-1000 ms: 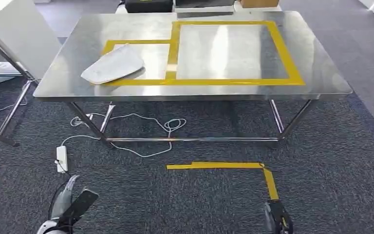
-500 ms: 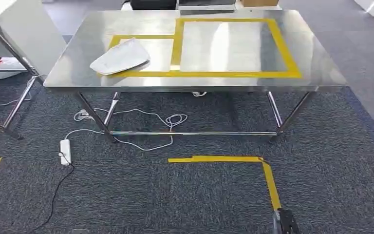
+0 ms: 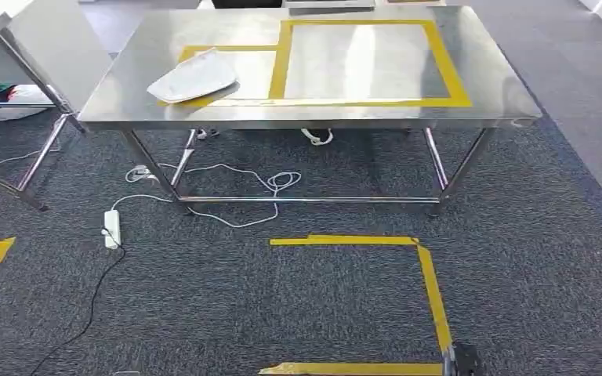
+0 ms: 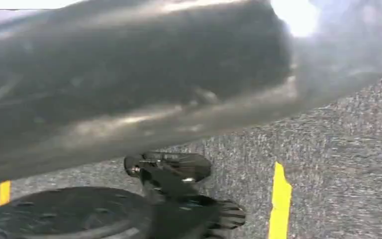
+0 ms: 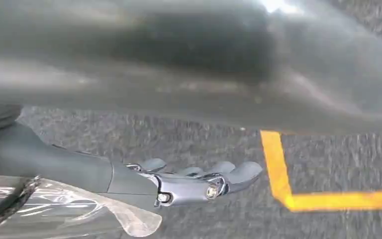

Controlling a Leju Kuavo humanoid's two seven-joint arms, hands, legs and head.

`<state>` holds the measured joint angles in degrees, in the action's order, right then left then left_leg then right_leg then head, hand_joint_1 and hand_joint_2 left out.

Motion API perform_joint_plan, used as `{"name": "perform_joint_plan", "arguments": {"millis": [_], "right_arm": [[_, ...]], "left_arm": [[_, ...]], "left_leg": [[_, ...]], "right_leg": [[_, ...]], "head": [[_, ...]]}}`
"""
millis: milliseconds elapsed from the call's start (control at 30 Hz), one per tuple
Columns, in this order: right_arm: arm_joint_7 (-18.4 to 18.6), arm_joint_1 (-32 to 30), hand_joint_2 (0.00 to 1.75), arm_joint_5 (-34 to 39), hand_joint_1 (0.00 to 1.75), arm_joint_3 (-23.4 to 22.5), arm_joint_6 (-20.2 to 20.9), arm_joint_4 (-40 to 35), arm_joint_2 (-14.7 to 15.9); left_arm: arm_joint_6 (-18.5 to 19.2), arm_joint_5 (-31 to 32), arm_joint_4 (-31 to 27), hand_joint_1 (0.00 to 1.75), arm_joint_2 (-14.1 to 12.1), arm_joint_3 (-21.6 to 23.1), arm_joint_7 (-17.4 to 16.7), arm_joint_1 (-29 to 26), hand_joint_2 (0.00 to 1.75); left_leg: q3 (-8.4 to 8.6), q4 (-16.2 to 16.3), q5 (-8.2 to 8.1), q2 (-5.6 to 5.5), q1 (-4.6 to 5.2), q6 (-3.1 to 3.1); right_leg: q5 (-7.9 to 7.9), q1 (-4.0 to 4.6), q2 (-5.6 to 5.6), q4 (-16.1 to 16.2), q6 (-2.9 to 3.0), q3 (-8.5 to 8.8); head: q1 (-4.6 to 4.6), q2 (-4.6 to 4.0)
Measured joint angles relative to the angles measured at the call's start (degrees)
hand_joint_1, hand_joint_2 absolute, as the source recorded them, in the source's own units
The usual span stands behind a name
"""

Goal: Take the parts from the cabinet and place them on the table.

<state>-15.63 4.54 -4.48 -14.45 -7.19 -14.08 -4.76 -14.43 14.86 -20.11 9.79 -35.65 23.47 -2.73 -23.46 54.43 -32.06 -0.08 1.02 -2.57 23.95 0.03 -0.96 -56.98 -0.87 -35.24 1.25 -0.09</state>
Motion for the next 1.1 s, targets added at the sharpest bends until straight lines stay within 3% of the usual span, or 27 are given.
{"name": "perform_joint_plan", "arguments": {"millis": [33,100,133,200,233,267,300,333,400,433,467,500,533,600,633,667,700,733,767,800,833,867,900,933,1000,1033,1100], "right_arm": [[0.00,0.06,0.00,0.00,0.00,0.00,0.02,0.04,-0.02],[0.00,0.01,0.00,0.05,0.00,0.02,0.09,0.09,-0.05],[0.00,-0.08,0.00,0.07,0.00,0.00,0.08,0.22,-0.05],[0.02,-0.37,0.00,0.07,0.00,-0.02,0.04,0.26,-0.05],[0.04,-0.42,0.00,0.05,0.00,-0.02,0.04,0.26,-0.05],[0.13,-0.41,0.00,0.00,0.00,-0.02,0.04,0.28,-0.05],[0.17,-0.39,0.00,-0.11,0.00,-0.05,0.04,0.28,-0.05],[0.20,-0.40,0.00,-0.17,0.00,-0.13,0.04,0.28,-0.05],[0.20,-0.43,0.00,-0.24,0.00,-0.37,0.00,0.28,-0.05],[0.22,-0.39,0.00,-0.37,0.00,-0.39,0.00,0.28,-0.05],[0.22,-0.27,0.00,-0.44,0.00,-0.42,0.00,0.28,-0.07],[0.22,-0.15,0.00,-0.52,0.00,-0.46,0.00,0.28,-0.07],[0.22,-0.05,0.00,-0.59,0.00,-0.50,0.00,0.31,-0.07],[0.22,-0.28,0.00,-0.70,0.00,-0.83,-0.09,0.35,-0.07],[0.22,-0.51,0.00,-0.74,0.00,-0.90,-0.15,0.55,-0.07],[0.28,-0.52,0.00,-0.81,0.00,-0.98,-0.24,0.59,-0.05],[0.24,-0.61,0.00,-0.85,0.00,-1.09,-0.31,0.59,-0.07],[0.24,-0.63,0.00,-0.87,0.00,-1.23,-0.29,0.59,-0.07],[0.24,-0.62,0.00,-0.96,0.00,-1.31,-0.29,0.59,-0.07],[0.24,-0.60,0.00,-1.13,0.00,-1.38,-0.27,0.61,-0.07],[0.22,-0.59,0.00,-1.22,0.00,-1.38,-0.26,0.61,-0.07],[0.09,-0.61,0.00,-1.42,0.00,-1.38,-0.26,0.61,-0.07],[-0.04,-0.67,0.00,-1.66,0.00,-1.38,-0.26,0.61,-0.07],[-0.15,-0.73,0.00,-1.79,0.00,-1.40,-0.26,0.63,-0.07],[-0.28,-0.77,0.00,-1.92,0.00,-1.40,-0.26,0.66,-0.16],[-0.30,-0.75,0.00,-1.97,0.00,-1.40,-0.26,0.68,-0.16],[-0.33,-0.74,0.00,-2.14,0.00,-1.40,-0.27,0.72,-0.16]], "left_arm": [[0.00,0.02,0.00,0.00,0.02,-0.13,0.02,0.07,0.00],[0.00,0.00,0.04,0.00,0.09,-0.18,0.09,-0.07,0.00],[0.00,0.00,0.13,0.00,0.24,-0.24,0.09,-0.06,0.00],[0.00,0.09,0.13,0.00,0.18,-0.42,0.09,0.07,0.00],[0.09,0.30,0.13,0.00,0.35,-0.50,0.13,-0.05,0.00],[0.22,0.72,0.15,0.00,0.39,-0.61,0.15,-0.08,0.00],[0.28,1.22,0.17,0.00,0.46,-0.79,0.22,0.05,0.00],[0.41,1.44,0.22,0.00,0.53,-1.07,0.26,0.12,0.00],[0.46,1.81,0.22,0.00,0.68,-1.40,0.26,0.10,0.00],[0.48,2.05,0.24,0.00,0.79,-1.72,0.26,0.10,0.00],[0.48,2.32,0.24,0.00,0.77,-1.97,0.26,0.11,0.00],[0.48,2.76,0.24,0.00,0.90,-2.25,0.20,0.09,0.00],[0.46,3.19,0.24,0.00,0.94,-2.71,0.15,0.14,0.00],[0.50,3.80,0.24,0.00,1.03,-3.58,-0.21,0.11,0.00],[0.50,4.02,0.24,0.00,1.01,-4.04,-0.33,-0.05,0.00],[0.52,4.31,0.26,0.00,1.05,-4.44,-0.41,-0.27,0.00],[0.57,4.44,0.26,0.00,1.12,-4.68,-0.44,-0.44,0.00],[0.61,4.74,0.26,0.00,1.18,-4.96,-0.46,-0.46,0.00],[0.78,5.13,0.26,0.00,1.25,-5.31,-0.46,-0.33,0.00],[0.92,5.53,0.26,0.00,1.38,-5.61,-0.44,-0.17,0.00],[1.01,5.79,0.26,0.00,1.46,-5.88,-0.44,-0.06,0.00],[1.05,6.30,0.26,0.00,1.55,-6.23,-0.44,0.00,0.00],[1.07,6.71,0.26,0.00,1.62,-6.56,-0.44,0.02,0.00],[1.07,6.80,0.26,0.00,1.64,-6.89,-0.44,-0.02,0.00],[1.05,6.97,0.20,0.00,1.66,-7.56,-0.44,0.01,0.00],[1.05,7.26,0.20,0.00,1.77,-7.87,-0.44,0.12,0.00],[1.05,7.41,0.20,0.00,1.95,-8.70,-0.44,0.25,0.00]], "left_leg": [[-0.50,0.35,0.35,-0.07,0.33,0.16],[-1.17,0.01,1.55,-0.05,0.65,-0.21],[-1.86,-0.72,2.82,0.34,-0.07,-0.44],[-3.75,-0.62,4.27,0.34,-0.08,-1.18],[-4.74,-0.58,4.96,0.37,-0.07,-1.06],[-5.67,-0.52,5.73,0.39,-0.07,-1.00],[-6.82,-0.35,6.59,0.43,-0.07,-0.92],[-8.29,0.03,7.43,0.48,-0.16,-0.76],[-11.09,1.20,8.58,0.50,-0.43,-0.26],[-12.06,2.03,9.03,0.48,-0.56,0.08],[-12.98,2.78,9.34,0.45,-0.47,0.40],[-13.66,3.67,9.59,0.47,-0.25,0.68],[-13.92,3.86,10.34,0.49,-0.18,0.96],[-14.17,3.63,11.56,0.39,-0.29,1.34],[-14.56,3.95,11.42,0.20,-0.49,1.65],[-14.95,5.10,8.54,0.16,-0.56,2.15],[-15.36,8.03,4.27,0.15,-0.70,2.48],[-15.88,12.15,0.28,0.16,-0.80,2.78],[-16.24,16.45,-2.49,0.16,-0.90,2.93],[-16.23,19.85,-3.33,0.16,-0.96,2.98],[-15.67,21.24,-2.26,0.16,-0.97,2.89],[-14.25,20.65,-0.07,0.16,-0.97,2.68],[-11.80,17.98,2.71,0.15,-0.94,2.26],[-8.71,13.91,4.34,0.12,-0.79,1.66],[-1.95,3.72,1.74,0.16,-0.28,0.23],[-1.14,1.70,0.81,0.15,-0.19,0.26],[-1.54,1.00,0.62,0.16,0.15,-0.04]], "right_leg": [[-0.62,-0.18,-0.13,0.22,-0.37,-0.17],[-1.95,-0.47,-0.15,0.68,-0.82,-0.40],[-1.04,-0.49,0.22,0.29,-1.07,-0.87],[6.48,-0.60,0.72,-4.40,-1.52,-2.72],[10.22,-0.69,0.73,-8.69,-1.71,-3.35],[12.51,-0.70,0.73,-12.52,-1.95,-3.59],[12.48,-0.70,0.73,-15.76,-2.10,-3.60],[10.04,-0.76,0.73,-17.19,-2.29,-2.89],[4.56,-0.87,0.73,-13.76,-2.59,1.32],[4.18,-1.03,0.74,-9.54,-2.82,4.79],[7.04,-1.24,0.88,-3.94,-3.01,8.79],[9.27,-0.90,1.08,1.69,-2.58,12.55],[10.25,-0.91,1.09,2.22,-1.64,11.82],[9.60,-0.64,0.95,1.57,-0.85,11.10],[8.98,-1.06,0.52,1.60,0.01,10.42],[8.41,-0.97,0.43,1.44,0.35,9.81],[7.75,-0.93,0.39,1.44,0.72,9.10],[7.02,-0.83,0.38,1.41,0.89,8.29],[6.30,-0.71,0.28,1.34,0.96,7.44],[5.66,-0.62,0.09,1.21,0.95,6.51],[5.06,-0.53,-0.03,0.92,0.93,6.08],[4.54,-0.43,-0.12,0.60,0.90,4.85],[4.04,-0.25,-0.05,0.31,0.88,3.74],[3.49,-0.08,-0.02,0.22,0.84,2.92],[2.62,0.17,-0.02,0.10,0.44,2.21],[2.10,0.02,-0.11,0.10,0.13,1.97],[1.16,-0.23,-0.22,0.13,-0.59,1.38]], "head": [[-0.03,0.00],[0.09,0.00],[0.33,0.00],[-0.20,0.00],[-0.26,0.00],[-0.15,0.00],[-0.26,0.00],[-0.22,0.00],[-0.24,0.00],[-0.22,0.00],[-0.31,0.00],[-0.29,0.00],[-0.35,0.00],[-0.42,0.00],[-0.50,0.00],[-0.33,0.00],[-0.29,0.00],[-0.11,0.00],[-0.11,0.00],[-0.11,0.00],[-0.09,0.00],[-0.09,0.00],[-0.05,0.00],[-0.09,0.00],[-0.09,0.00],[-0.13,0.00],[-0.04,0.00]]}}
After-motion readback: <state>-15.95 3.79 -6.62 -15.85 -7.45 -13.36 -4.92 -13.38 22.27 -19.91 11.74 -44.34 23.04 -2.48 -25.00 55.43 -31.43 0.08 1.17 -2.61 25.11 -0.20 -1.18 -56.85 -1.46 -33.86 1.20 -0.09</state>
